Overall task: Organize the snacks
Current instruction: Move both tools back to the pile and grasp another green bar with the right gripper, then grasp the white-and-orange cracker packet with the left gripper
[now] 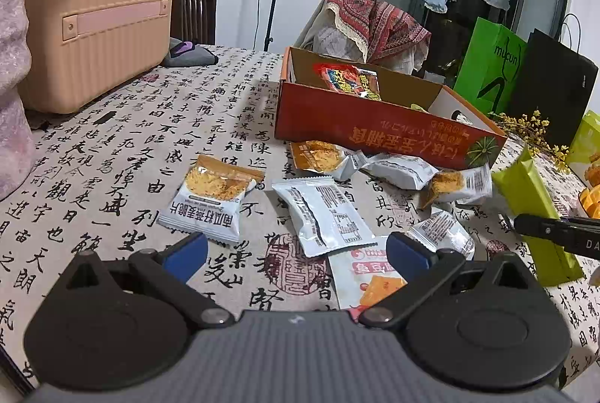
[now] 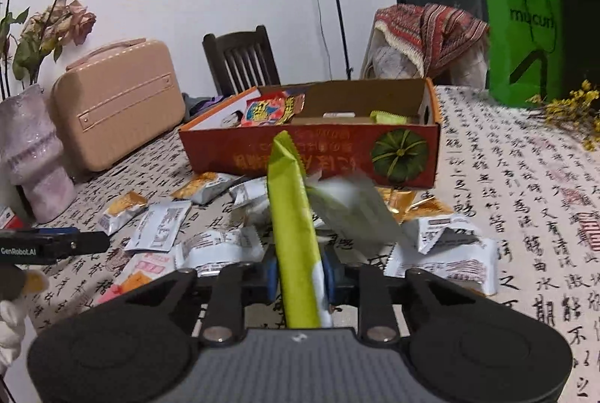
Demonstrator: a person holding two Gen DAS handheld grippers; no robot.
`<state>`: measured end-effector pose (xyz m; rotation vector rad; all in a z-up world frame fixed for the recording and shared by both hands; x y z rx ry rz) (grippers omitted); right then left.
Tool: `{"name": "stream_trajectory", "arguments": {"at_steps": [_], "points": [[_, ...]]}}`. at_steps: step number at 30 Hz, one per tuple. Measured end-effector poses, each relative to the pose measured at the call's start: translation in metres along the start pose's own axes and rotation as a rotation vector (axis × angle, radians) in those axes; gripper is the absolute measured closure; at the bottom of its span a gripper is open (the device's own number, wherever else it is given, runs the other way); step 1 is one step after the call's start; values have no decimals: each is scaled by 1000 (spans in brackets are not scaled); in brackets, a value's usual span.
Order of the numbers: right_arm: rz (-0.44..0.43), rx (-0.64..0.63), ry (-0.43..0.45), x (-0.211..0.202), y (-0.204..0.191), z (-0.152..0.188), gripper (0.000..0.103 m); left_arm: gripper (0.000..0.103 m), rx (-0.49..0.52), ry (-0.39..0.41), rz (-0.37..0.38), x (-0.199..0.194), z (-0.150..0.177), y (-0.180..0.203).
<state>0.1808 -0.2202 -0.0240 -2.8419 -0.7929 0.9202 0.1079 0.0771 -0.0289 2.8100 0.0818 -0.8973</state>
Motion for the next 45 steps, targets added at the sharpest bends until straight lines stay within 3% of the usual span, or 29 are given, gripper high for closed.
{"name": "stream_trajectory", "arguments": {"at_steps": [10, 17, 23, 29, 36, 39, 43, 45], "points": [[-23, 109, 97, -22, 16, -4, 84, 0, -10, -8, -21, 2, -1, 0], [20, 153, 177, -31, 23, -15, 84, 0, -21, -15, -59, 7, -3, 0], [35, 180, 176, -27, 28, -20, 84, 0, -113, -44, -159, 21, -11, -21], [45, 184, 165, -22, 27, -19, 84, 0, -55, -53, -269, 46, -31, -33], [50, 183, 158, -19, 28, -20, 84, 2, -18, -101, -282, 67, -36, -40], [47, 185, 148, -15, 26, -19, 84, 11, -12, -111, -267, 68, -35, -40], [40, 182, 136, -11, 23, -18, 84, 52, 24, -91, -230, 63, -35, -34], [38, 184, 133, -10, 23, -18, 84, 54, 24, -85, -205, 61, -36, -33]]}}
Point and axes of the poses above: each gripper's, at about its wrist camera, not at the fingertips, and x roughly the way its jaws point, y to its right, z to its underside, the point moved 1 cm from there along x, roughly the way its jaws point
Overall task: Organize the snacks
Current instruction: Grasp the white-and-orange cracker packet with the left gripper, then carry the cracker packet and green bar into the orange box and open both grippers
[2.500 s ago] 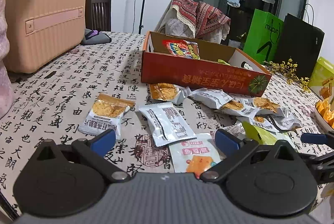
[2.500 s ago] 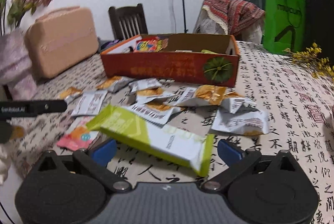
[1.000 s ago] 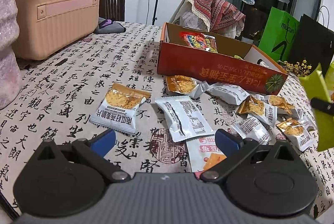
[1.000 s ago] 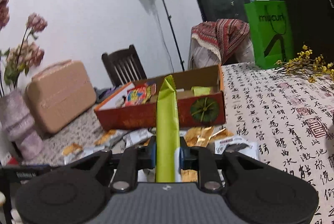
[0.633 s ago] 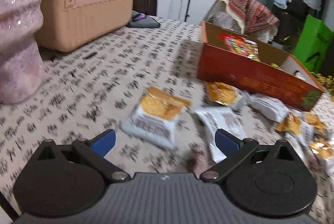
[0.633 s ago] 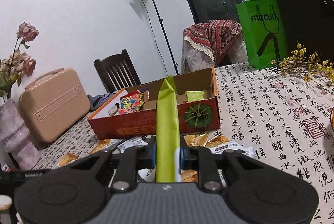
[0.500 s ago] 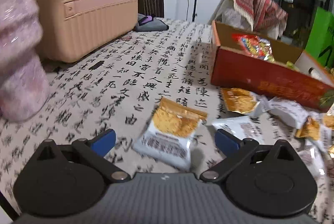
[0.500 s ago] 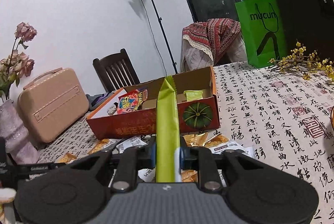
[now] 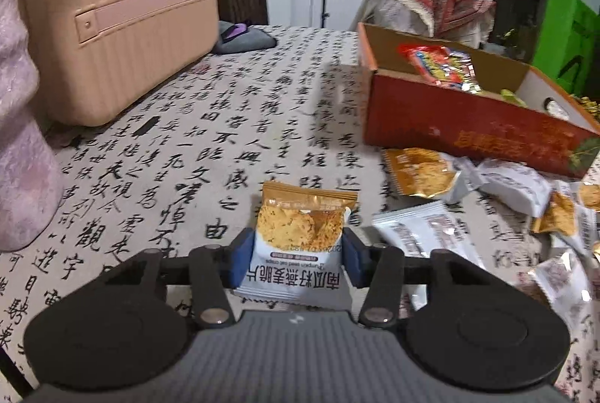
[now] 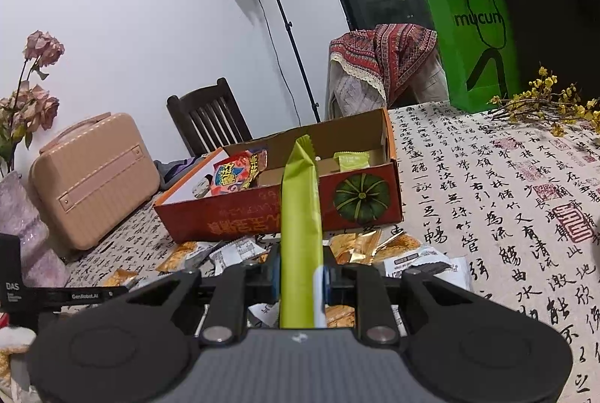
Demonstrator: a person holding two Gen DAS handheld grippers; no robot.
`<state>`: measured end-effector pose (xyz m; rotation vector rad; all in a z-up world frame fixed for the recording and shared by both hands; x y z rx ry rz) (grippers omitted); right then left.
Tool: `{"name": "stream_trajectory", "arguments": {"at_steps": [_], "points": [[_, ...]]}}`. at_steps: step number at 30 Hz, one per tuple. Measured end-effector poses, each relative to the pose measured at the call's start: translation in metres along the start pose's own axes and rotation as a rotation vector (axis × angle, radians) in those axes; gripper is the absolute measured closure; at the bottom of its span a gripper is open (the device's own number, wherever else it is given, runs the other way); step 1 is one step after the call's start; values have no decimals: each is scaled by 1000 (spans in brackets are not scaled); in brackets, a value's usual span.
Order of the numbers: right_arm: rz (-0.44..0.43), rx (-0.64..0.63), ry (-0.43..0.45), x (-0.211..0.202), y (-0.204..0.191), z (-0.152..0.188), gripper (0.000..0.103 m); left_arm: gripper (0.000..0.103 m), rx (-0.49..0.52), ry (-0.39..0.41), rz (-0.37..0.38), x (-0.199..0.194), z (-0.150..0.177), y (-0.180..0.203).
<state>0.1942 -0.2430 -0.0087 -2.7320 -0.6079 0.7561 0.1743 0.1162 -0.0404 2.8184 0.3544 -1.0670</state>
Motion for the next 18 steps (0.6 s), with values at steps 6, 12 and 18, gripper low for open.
{"name": "stream_trajectory", "arguments": {"at_steps": [6, 12, 18], "points": [[2, 1, 3, -2, -1, 0, 84, 55, 4, 56, 20, -16, -3, 5], [-2, 4, 30, -6, -2, -7, 84, 55, 8, 131, 71, -36, -19, 17], [-10, 7, 65, 0, -8, -29, 84, 55, 22, 185, 133, -44, -46, 42]]}}
Point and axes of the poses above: each gripper's, at about its wrist camera, not at the fingertips, and x roughly the way its jaws point, y to its right, z to its underside, the point moved 1 cm from there along x, roughly the way its jaws point
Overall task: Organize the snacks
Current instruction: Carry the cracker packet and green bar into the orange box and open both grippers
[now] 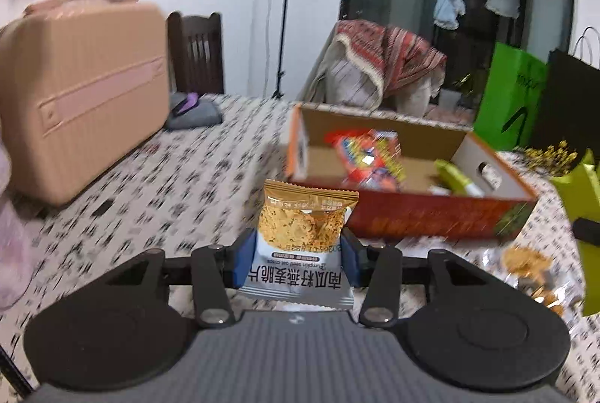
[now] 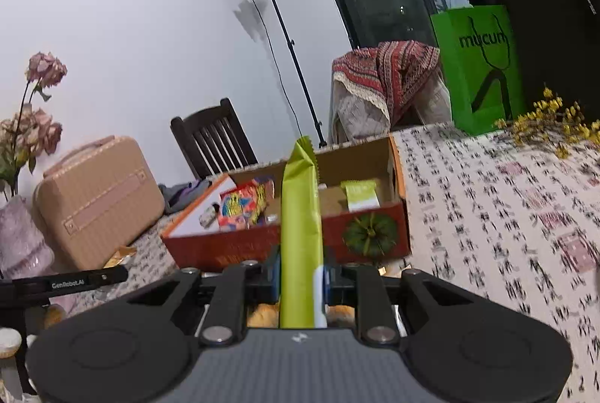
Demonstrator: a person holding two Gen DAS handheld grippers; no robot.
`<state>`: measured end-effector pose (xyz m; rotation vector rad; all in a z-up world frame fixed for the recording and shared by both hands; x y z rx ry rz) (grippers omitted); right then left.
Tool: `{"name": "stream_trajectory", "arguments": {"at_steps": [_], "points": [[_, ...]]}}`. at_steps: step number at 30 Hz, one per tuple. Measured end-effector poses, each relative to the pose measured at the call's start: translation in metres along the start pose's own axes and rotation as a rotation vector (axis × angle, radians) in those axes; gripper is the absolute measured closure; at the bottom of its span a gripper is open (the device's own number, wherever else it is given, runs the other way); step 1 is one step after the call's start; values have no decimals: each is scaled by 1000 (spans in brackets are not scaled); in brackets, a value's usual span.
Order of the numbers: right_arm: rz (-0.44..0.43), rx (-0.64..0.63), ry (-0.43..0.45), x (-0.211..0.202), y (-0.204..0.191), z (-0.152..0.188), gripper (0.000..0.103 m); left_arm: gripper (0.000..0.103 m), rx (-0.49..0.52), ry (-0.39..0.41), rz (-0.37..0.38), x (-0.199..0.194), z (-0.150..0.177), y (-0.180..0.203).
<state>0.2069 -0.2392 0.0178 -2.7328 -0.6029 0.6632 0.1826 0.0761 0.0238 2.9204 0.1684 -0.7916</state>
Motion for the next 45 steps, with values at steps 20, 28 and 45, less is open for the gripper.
{"name": "stream_trajectory", "arguments": {"at_steps": [20, 28, 45], "points": [[3, 60, 67, 99, -12, -95, 84, 55, -47, 78, 33, 64, -93, 56], [39, 79, 58, 152, 5, -98, 84, 55, -76, 52, -2, 120, -86, 47], [24, 148, -25, 181, 42, -76, 79, 12, -47, 59, -22, 140, -66, 45]]}}
Point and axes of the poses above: each gripper's, at about its wrist camera, not at the fingertips, and x roughly the way its jaws point, y to its right, z to its underside, the point moved 1 cm from there along x, roughly the way its jaws point
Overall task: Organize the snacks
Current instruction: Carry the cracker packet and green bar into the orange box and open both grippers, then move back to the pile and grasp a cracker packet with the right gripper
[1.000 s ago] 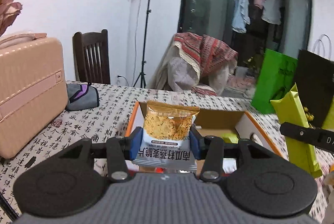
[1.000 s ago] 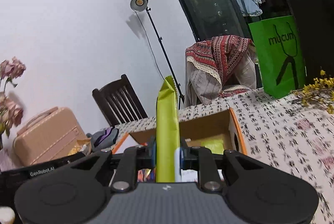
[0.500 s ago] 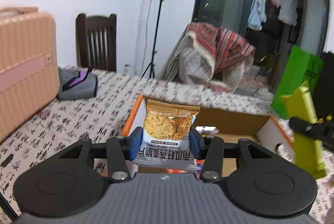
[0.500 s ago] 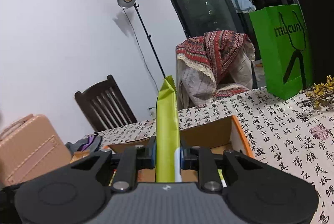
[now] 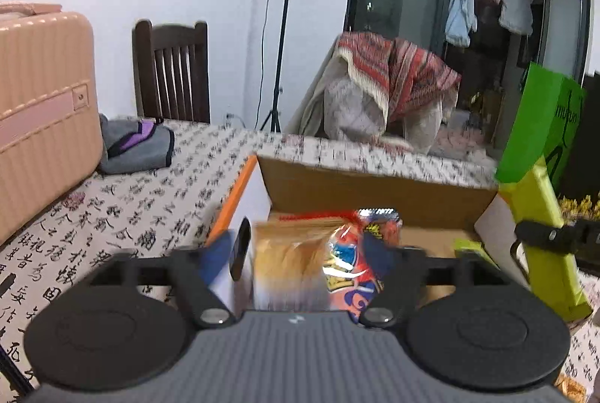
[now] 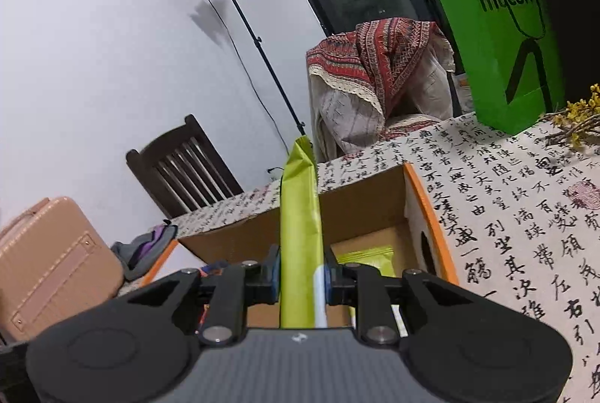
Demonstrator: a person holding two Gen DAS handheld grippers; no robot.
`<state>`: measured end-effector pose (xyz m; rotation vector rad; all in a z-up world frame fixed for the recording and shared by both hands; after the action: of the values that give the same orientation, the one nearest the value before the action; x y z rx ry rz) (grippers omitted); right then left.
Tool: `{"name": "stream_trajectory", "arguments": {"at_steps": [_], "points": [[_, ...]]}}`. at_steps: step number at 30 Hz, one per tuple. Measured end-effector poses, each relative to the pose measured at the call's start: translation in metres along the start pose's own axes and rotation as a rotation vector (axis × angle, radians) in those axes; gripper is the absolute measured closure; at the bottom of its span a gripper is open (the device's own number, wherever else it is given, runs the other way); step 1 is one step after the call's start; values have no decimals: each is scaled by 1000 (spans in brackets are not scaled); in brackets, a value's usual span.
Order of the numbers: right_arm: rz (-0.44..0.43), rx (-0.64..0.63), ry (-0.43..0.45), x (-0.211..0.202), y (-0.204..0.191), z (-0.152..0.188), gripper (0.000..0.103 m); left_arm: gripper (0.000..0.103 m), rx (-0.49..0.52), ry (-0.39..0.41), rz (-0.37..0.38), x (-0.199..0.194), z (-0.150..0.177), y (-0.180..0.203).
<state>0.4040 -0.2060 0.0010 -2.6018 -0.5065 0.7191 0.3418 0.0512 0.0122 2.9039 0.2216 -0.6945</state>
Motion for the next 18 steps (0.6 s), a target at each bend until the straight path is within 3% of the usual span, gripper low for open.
{"name": "stream_trajectory", "arguments": {"at_steps": [1, 2, 4, 5, 8, 10, 18], "points": [[6, 0, -1, 0, 1, 0, 74, 2, -5, 19, 3, -4, -1, -1], [12, -5, -3, 0, 0, 1, 66, 0, -11, 33, 8, -7, -1, -2], [9, -16, -8, -3, 0, 2, 21, 0, -16, 38, 20, -11, -4, -2], [10, -19, -6, -4, -1, 3, 14, 0, -23, 36, 30, -12, -3, -3], [21, -54, 1, -11, -7, 4, 10, 0, -35, 23, 27, -12, -3, -3], [32, -64, 12, -16, -9, 4, 1, 0, -38, 23, 20, -12, -3, -4], [31, -53, 35, -31, -11, 0, 0, 0, -61, 0, 25, -13, 3, -12]]}}
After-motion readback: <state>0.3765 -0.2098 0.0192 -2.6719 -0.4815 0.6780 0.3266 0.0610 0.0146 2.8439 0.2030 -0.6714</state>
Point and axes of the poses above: each gripper's, at about its wrist camera, not at the fingertips, and x roughly the way its jaws point, y to its right, z to its underside, the point moved 1 cm from there along x, roughly the way its jaws point
